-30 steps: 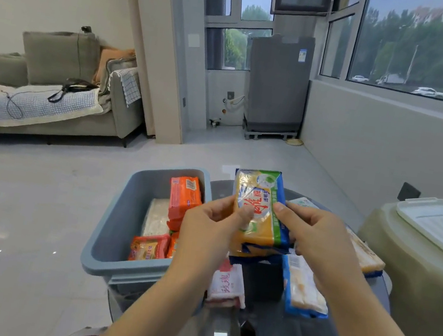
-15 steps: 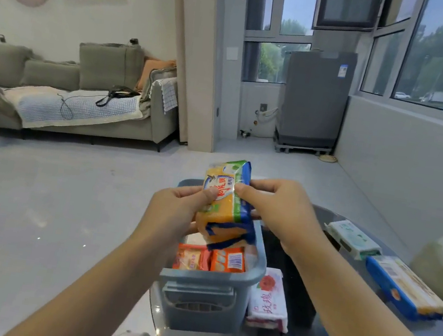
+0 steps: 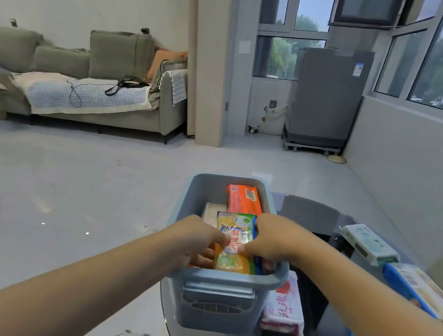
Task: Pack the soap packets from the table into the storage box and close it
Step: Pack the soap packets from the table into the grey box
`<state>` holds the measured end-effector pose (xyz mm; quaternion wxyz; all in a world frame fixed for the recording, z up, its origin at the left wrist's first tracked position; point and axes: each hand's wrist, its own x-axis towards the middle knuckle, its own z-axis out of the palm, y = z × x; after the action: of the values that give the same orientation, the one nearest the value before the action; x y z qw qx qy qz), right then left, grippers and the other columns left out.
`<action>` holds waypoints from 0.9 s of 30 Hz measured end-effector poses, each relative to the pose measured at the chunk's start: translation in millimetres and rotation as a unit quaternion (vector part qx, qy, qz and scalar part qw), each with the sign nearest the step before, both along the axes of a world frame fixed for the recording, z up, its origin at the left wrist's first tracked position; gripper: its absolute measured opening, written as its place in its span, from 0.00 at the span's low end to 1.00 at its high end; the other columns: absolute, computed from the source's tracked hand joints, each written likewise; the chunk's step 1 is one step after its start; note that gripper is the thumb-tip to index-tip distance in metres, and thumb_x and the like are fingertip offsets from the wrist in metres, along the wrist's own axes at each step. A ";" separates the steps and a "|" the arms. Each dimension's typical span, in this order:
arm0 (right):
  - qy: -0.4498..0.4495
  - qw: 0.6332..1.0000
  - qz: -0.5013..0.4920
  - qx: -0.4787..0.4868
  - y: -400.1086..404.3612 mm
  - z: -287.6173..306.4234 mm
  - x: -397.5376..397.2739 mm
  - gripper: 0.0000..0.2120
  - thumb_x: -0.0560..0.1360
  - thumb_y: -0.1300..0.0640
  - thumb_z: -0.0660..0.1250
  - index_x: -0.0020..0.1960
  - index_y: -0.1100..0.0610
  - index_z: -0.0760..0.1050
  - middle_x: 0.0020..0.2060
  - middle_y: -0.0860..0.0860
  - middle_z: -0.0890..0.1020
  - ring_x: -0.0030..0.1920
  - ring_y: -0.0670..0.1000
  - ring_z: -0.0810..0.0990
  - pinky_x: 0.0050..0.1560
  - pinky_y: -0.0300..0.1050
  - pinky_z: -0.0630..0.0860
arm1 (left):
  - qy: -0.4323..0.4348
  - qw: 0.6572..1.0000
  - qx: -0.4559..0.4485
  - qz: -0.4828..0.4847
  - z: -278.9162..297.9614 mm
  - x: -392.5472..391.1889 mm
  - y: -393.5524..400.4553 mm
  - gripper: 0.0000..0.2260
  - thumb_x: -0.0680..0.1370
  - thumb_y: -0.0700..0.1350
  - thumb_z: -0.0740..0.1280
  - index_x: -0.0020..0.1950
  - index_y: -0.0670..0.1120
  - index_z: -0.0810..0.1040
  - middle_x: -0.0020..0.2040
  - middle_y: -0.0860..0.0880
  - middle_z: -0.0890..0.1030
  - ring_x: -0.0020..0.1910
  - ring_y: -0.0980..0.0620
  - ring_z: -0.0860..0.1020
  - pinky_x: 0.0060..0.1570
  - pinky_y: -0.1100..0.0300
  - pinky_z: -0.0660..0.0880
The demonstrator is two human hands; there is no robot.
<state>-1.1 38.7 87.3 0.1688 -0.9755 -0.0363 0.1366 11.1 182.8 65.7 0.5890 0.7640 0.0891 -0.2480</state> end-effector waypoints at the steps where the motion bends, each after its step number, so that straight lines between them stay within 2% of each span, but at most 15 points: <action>1: 0.004 1.000 0.002 -0.013 -1.1 1.5 2.0 0.16 0.73 0.48 0.67 0.54 0.58 0.74 0.44 0.52 0.81 0.39 0.46 0.77 0.37 0.35 0.72 | -0.002 1.000 0.010 -0.008 -0.5 1.5 -0.3 0.12 0.75 0.39 0.69 0.56 0.36 0.76 0.50 0.38 0.83 0.46 0.43 0.83 0.48 0.51 0.80; 3: -0.015 1.000 -0.006 -0.025 -5.2 2.9 4.2 0.19 0.70 0.44 0.68 0.54 0.57 0.75 0.39 0.49 0.79 0.37 0.45 0.76 0.36 0.34 0.73 | -0.011 0.999 0.043 -0.023 -0.2 3.6 0.7 0.14 0.74 0.42 0.70 0.57 0.37 0.76 0.49 0.39 0.83 0.44 0.44 0.84 0.50 0.51 0.80; 6: -0.080 0.996 -0.032 -0.033 -16.0 1.0 2.0 0.23 0.66 0.40 0.71 0.54 0.54 0.78 0.45 0.48 0.82 0.42 0.46 0.80 0.41 0.39 0.77 | -0.012 0.997 0.063 -0.041 -0.5 6.1 4.2 0.15 0.74 0.46 0.71 0.56 0.38 0.77 0.49 0.40 0.84 0.45 0.45 0.84 0.53 0.49 0.79; 9: -0.159 0.985 -0.062 0.029 -25.6 -7.3 -5.5 0.20 0.66 0.43 0.72 0.55 0.48 0.78 0.42 0.43 0.79 0.40 0.43 0.77 0.38 0.39 0.75 | -0.015 0.995 0.067 -0.069 -1.7 8.3 3.0 0.16 0.74 0.49 0.70 0.56 0.40 0.78 0.49 0.42 0.84 0.47 0.45 0.84 0.54 0.49 0.79; 11: -0.198 0.974 -0.076 0.080 -31.2 -17.5 -8.8 0.23 0.67 0.45 0.72 0.60 0.47 0.74 0.46 0.45 0.77 0.42 0.43 0.75 0.41 0.39 0.74 | -0.008 0.994 0.065 -0.084 -3.1 9.2 -0.2 0.17 0.75 0.50 0.69 0.56 0.39 0.78 0.50 0.41 0.84 0.46 0.45 0.83 0.56 0.48 0.78; 12: -0.196 0.970 -0.082 0.114 -34.2 -23.6 -10.3 0.26 0.68 0.47 0.72 0.64 0.48 0.71 0.51 0.48 0.76 0.44 0.43 0.75 0.43 0.38 0.74 | -0.001 0.995 0.056 -0.088 -4.2 9.9 -1.9 0.17 0.75 0.49 0.68 0.56 0.38 0.78 0.49 0.41 0.84 0.43 0.45 0.83 0.55 0.49 0.78; 14: -0.138 0.959 -0.099 0.225 -39.5 -34.0 -14.7 0.29 0.71 0.50 0.69 0.69 0.48 0.64 0.57 0.48 0.76 0.43 0.40 0.76 0.38 0.33 0.74 | 0.015 0.995 0.030 -0.095 -5.2 11.2 -4.9 0.15 0.76 0.47 0.67 0.56 0.38 0.76 0.44 0.42 0.83 0.36 0.48 0.81 0.48 0.53 0.79; 16: -0.080 0.932 -0.117 0.334 -40.3 -42.1 -20.8 0.29 0.74 0.50 0.65 0.72 0.44 0.58 0.55 0.43 0.78 0.43 0.39 0.78 0.33 0.31 0.73 | 0.026 0.994 0.022 -0.100 -5.8 12.0 -6.7 0.14 0.76 0.46 0.67 0.57 0.38 0.75 0.42 0.43 0.81 0.32 0.50 0.80 0.44 0.55 0.78; 17: -0.076 0.924 -0.121 0.356 -39.8 -46.1 -23.3 0.28 0.75 0.48 0.62 0.72 0.42 0.56 0.50 0.39 0.78 0.43 0.39 0.80 0.32 0.31 0.73 | 0.027 0.995 0.021 -0.098 -6.5 12.6 -7.2 0.16 0.76 0.46 0.67 0.58 0.38 0.75 0.42 0.43 0.82 0.33 0.50 0.80 0.44 0.55 0.78; 20: -0.095 0.914 -0.114 0.377 -36.1 -56.7 -26.9 0.25 0.77 0.44 0.55 0.72 0.38 0.53 0.44 0.33 0.75 0.41 0.37 0.80 0.30 0.27 0.73 | 0.029 0.996 0.019 -0.086 -7.1 13.3 -9.0 0.18 0.75 0.46 0.68 0.61 0.38 0.75 0.45 0.42 0.82 0.39 0.47 0.82 0.47 0.53 0.78; 23: -0.113 0.903 -0.117 0.397 -34.0 -62.8 -25.9 0.24 0.77 0.44 0.53 0.72 0.38 0.53 0.45 0.34 0.75 0.44 0.40 0.80 0.37 0.32 0.75 | 0.030 0.996 0.026 -0.081 -6.3 13.6 -10.6 0.18 0.75 0.46 0.68 0.61 0.39 0.74 0.48 0.41 0.82 0.40 0.47 0.82 0.48 0.53 0.78; 27: -0.113 0.902 -0.114 0.401 -34.3 -63.7 -26.2 0.24 0.77 0.43 0.53 0.72 0.38 0.52 0.46 0.35 0.75 0.45 0.41 0.80 0.38 0.33 0.76 | 0.000 0.996 0.059 -0.073 -9.0 11.6 -12.4 0.17 0.75 0.49 0.68 0.60 0.40 0.75 0.51 0.42 0.83 0.42 0.47 0.82 0.53 0.51 0.79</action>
<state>-27.3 4.5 23.5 0.5550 -0.8316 0.0050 -0.0209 22.7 170.4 56.7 0.5229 0.8019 0.0472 -0.2849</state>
